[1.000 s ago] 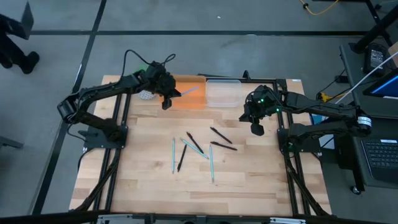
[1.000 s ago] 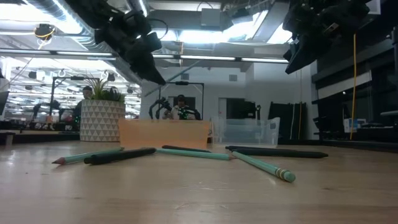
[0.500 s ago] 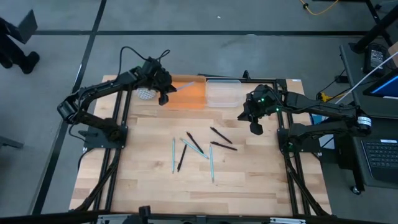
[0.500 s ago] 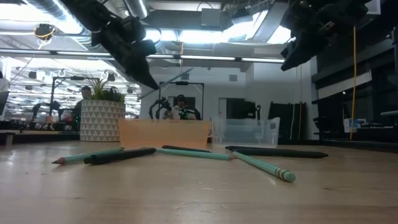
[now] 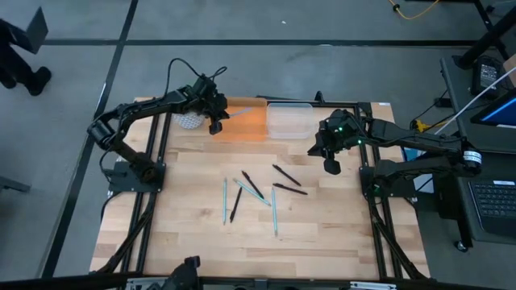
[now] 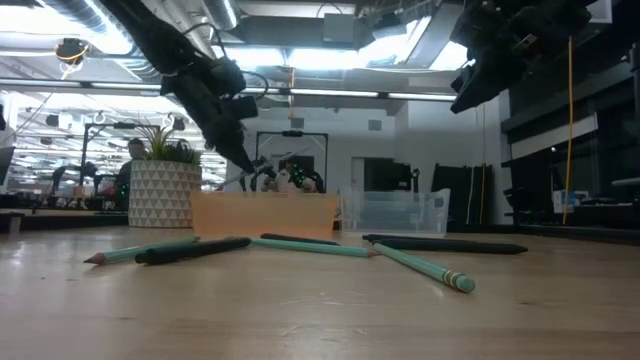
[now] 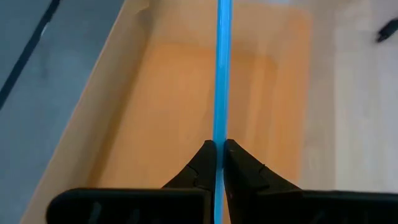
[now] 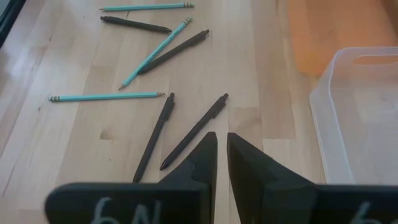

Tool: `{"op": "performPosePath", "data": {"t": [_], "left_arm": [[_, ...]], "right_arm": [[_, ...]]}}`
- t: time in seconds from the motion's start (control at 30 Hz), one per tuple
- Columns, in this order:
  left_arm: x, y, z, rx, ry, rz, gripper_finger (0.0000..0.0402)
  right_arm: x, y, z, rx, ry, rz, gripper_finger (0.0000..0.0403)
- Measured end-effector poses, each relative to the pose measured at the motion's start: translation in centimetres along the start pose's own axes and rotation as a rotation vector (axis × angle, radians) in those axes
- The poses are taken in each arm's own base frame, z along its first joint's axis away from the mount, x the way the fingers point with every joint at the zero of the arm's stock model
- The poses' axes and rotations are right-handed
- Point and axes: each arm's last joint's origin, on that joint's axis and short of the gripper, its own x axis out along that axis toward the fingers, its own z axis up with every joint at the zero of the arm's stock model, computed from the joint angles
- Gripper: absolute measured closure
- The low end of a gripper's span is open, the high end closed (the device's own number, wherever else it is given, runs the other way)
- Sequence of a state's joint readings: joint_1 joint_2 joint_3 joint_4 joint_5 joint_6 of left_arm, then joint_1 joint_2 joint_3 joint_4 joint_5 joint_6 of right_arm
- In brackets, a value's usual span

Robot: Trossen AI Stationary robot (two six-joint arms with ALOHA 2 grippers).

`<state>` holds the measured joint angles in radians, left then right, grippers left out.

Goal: Sort pens & pencils
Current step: Put the blue pencil into the orange bin

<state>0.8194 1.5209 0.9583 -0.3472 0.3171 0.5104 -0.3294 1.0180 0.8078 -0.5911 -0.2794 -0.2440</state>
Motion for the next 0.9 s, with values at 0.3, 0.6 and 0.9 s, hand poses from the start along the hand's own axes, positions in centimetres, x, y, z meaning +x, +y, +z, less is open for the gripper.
{"op": "performPosePath", "data": {"t": [0.3,0.6,0.9], "left_arm": [[0.2,0.5,0.1,0.007,0.066,0.011,0.0392],[0.8,-0.5,-0.3,0.022,0.18,0.019,0.0392],[3.8,-0.8,-1.6,0.013,0.29,-0.023,0.0392]], "right_arm": [[0.0,0.0,0.0,-0.001,-0.001,-0.002,0.0363],[0.0,-0.1,0.1,-0.004,-0.007,-0.028,0.0363],[0.0,-0.1,0.2,-0.001,-0.013,-0.029,0.0363]]}}
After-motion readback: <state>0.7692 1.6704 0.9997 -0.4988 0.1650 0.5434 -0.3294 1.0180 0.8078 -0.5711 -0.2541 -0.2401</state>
